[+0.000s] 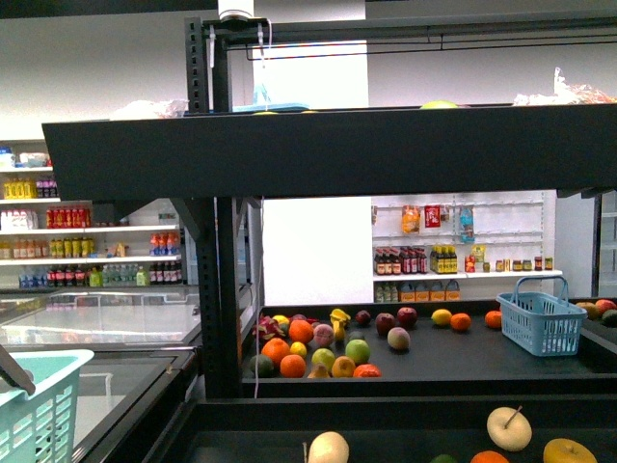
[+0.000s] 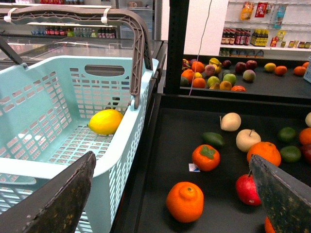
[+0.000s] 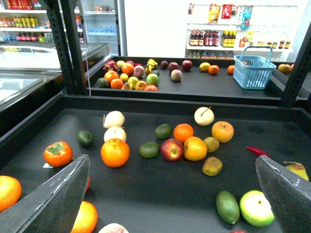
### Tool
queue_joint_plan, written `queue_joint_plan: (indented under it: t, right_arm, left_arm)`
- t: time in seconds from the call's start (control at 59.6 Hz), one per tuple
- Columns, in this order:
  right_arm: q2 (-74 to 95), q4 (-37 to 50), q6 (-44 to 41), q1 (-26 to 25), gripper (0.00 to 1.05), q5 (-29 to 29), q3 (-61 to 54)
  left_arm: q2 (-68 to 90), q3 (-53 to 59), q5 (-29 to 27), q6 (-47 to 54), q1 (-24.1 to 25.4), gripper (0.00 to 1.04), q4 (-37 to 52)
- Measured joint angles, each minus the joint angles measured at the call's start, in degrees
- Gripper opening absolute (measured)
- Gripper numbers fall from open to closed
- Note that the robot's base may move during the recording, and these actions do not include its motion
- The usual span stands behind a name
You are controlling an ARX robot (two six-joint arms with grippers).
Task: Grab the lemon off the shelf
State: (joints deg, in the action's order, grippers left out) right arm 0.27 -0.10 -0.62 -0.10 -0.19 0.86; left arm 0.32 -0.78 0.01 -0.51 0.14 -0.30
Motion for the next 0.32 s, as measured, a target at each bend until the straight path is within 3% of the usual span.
queue_joint_plan:
  t: [0.319]
  right_arm:
    - [0.00, 0.00, -0.02, 0.00, 1.02, 0.00, 0.00]
  left_arm:
    - [0.00, 0.00, 0.00, 0.00, 0.00, 0.97, 0.00]
